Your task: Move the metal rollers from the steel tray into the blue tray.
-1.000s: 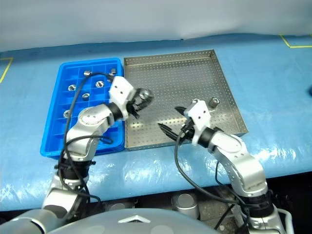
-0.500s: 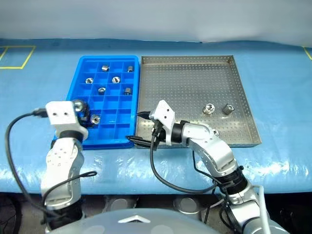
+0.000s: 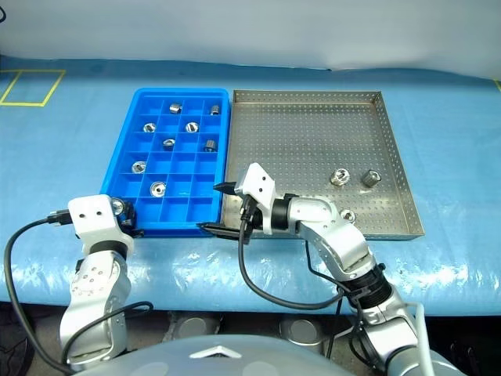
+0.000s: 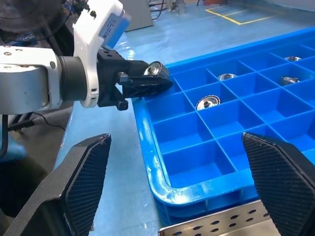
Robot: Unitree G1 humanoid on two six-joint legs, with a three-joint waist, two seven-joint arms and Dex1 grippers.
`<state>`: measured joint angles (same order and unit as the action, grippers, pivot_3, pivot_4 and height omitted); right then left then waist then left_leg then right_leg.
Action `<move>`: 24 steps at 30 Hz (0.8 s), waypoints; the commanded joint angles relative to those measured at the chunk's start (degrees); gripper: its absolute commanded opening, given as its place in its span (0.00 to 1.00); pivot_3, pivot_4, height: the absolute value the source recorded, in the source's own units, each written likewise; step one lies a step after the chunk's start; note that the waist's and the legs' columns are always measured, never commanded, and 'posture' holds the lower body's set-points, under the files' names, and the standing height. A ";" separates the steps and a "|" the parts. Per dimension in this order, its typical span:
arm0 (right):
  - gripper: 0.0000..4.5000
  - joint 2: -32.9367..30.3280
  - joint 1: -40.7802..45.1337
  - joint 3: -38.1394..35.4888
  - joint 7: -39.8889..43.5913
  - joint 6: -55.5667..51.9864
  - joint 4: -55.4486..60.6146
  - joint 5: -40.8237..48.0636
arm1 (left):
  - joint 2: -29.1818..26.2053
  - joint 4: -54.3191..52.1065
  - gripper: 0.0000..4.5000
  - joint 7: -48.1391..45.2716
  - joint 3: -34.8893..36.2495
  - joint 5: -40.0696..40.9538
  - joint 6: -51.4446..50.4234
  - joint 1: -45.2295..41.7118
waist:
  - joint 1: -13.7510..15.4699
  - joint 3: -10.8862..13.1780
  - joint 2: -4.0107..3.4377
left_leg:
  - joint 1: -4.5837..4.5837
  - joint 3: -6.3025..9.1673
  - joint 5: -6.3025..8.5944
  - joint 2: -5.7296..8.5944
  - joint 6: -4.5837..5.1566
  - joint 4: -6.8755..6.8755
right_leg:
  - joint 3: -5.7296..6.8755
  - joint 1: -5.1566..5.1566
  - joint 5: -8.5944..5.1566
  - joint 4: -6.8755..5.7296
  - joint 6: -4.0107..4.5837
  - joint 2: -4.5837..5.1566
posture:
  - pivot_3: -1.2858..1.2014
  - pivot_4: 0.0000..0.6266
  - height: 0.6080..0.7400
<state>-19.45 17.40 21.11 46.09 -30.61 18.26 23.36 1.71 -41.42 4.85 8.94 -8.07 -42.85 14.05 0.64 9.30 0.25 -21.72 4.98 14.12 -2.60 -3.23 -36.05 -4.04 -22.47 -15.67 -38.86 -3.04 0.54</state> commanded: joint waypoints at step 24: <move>1.00 1.38 -7.49 -18.98 -34.14 -5.70 7.02 -13.76 | -13.40 12.33 0.99 -27.65 -17.30 13.34 27.41 -14.63 | -4.03 -0.02 -0.02 | -0.05 -0.06 -0.02 0.01 -0.04 0.08 | -0.06 -0.06 0.01 0.04 -0.01 0.02 | 0.49 0.24 1.00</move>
<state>-17.79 9.38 3.49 14.59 -35.17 23.14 11.87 -11.28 -28.79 -19.94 -7.40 3.31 -18.43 0.25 -3.39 9.28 0.23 -21.77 4.92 14.10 -2.59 -3.27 -35.97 -4.10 -22.52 -15.66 -38.83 -3.05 0.56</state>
